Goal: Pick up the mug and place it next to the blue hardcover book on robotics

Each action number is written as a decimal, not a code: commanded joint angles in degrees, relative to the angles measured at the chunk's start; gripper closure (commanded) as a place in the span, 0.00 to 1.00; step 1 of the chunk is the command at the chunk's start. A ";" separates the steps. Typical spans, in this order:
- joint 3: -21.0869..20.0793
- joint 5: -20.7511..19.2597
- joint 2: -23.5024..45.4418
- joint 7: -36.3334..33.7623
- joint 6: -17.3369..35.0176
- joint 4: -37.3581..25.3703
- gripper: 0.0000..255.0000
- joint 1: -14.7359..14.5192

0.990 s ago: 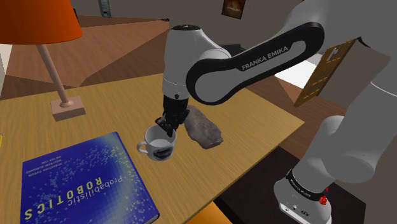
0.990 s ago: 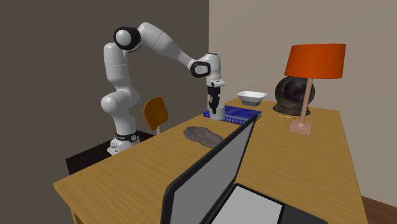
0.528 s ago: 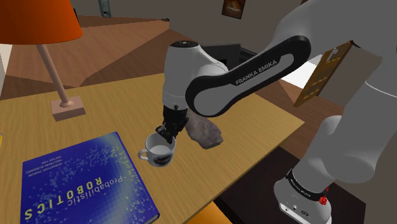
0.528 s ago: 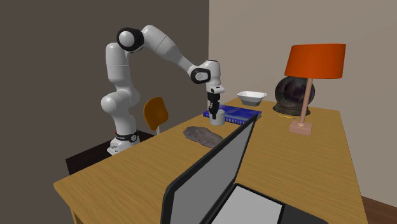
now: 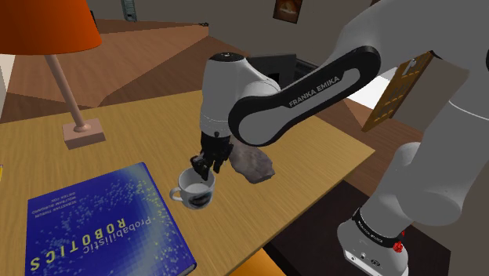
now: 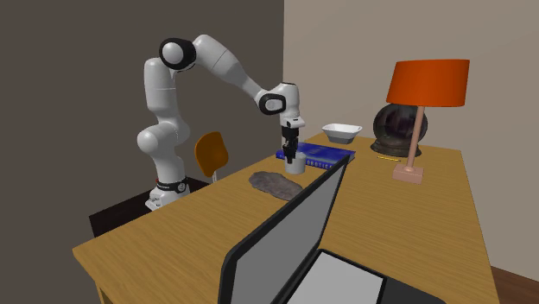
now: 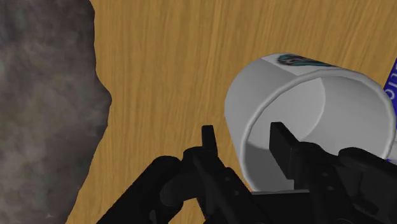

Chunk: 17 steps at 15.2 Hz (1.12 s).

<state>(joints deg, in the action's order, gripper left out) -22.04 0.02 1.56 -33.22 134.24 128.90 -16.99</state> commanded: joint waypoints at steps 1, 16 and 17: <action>0.00 0.00 0.00 0.00 0.00 0.00 0.00 0.00; 0.20 2.18 -4.60 1.58 -7.10 -2.81 0.00 0.17; 0.20 2.18 -4.60 1.58 -7.10 -2.81 0.00 0.17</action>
